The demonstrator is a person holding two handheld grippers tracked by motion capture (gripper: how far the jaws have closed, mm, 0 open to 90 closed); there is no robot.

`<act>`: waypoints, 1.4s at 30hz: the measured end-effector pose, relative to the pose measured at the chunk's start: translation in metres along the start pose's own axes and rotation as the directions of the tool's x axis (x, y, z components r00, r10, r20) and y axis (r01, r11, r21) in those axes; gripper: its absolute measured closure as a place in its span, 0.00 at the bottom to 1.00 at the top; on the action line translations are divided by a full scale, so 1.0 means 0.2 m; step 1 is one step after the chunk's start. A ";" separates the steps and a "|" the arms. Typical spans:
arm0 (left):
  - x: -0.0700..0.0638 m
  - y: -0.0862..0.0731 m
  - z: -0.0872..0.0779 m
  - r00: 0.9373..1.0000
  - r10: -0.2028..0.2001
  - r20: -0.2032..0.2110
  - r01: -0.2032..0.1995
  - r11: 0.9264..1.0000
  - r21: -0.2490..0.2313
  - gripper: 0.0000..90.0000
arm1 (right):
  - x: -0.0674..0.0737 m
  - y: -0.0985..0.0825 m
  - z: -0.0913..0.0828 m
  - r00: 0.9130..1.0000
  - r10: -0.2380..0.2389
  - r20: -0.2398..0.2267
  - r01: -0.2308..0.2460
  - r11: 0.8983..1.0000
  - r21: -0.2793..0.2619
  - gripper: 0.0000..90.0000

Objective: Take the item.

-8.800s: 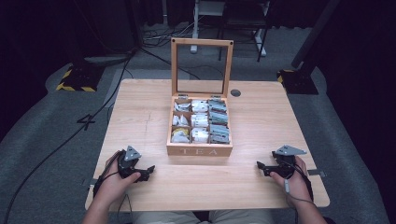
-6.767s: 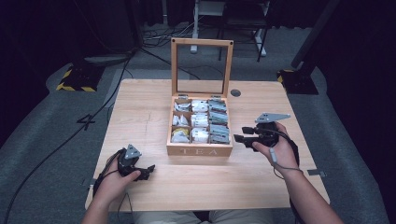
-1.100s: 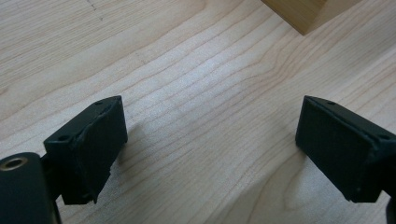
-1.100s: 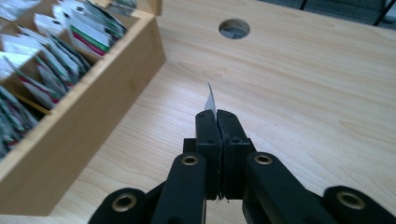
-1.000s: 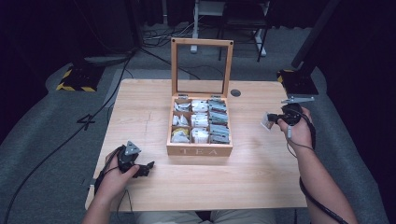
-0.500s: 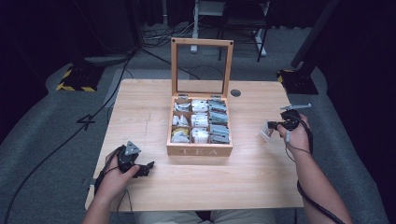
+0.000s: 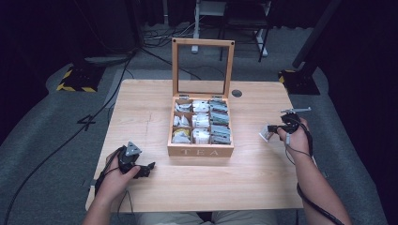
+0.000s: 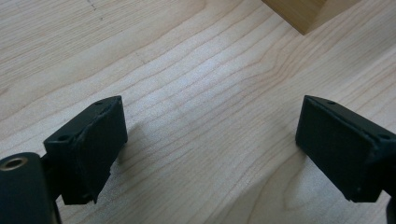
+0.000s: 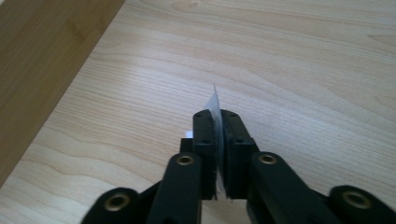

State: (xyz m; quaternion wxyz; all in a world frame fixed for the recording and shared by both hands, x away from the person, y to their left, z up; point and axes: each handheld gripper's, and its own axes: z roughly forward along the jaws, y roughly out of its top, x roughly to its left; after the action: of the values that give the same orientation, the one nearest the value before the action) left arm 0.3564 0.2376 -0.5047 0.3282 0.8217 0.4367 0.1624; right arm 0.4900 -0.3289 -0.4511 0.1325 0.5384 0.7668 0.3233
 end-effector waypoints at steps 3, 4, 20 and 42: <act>0.00 0.00 0.00 1.000 -0.001 0.000 0.001 1.000 0.001 0.11 | -0.02 -0.01 0.01 1.000 0.003 0.010 -0.002 1.000 -0.012 0.79; 0.00 0.00 0.00 1.000 -0.002 0.003 0.002 1.000 0.001 0.11 | -0.02 -0.02 0.01 1.000 0.016 0.009 -0.016 1.000 -0.015 0.75; 0.00 0.00 0.00 1.000 -0.002 -0.001 0.002 1.000 0.000 0.11 | -0.10 -0.06 0.00 0.999 0.039 0.017 -0.038 0.996 -0.081 0.50; -0.04 -0.05 -0.05 1.000 0.002 0.001 -0.002 1.000 -0.004 0.13 | 0.17 -0.10 -0.32 0.984 -0.134 -0.119 0.105 0.969 -0.222 0.48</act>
State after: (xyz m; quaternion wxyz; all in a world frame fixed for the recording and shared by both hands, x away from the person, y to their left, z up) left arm 0.3400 0.2399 -0.5046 0.3301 0.8214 0.4355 0.1631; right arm 0.4263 -0.3245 -0.4108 0.1578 0.4508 0.7657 0.4307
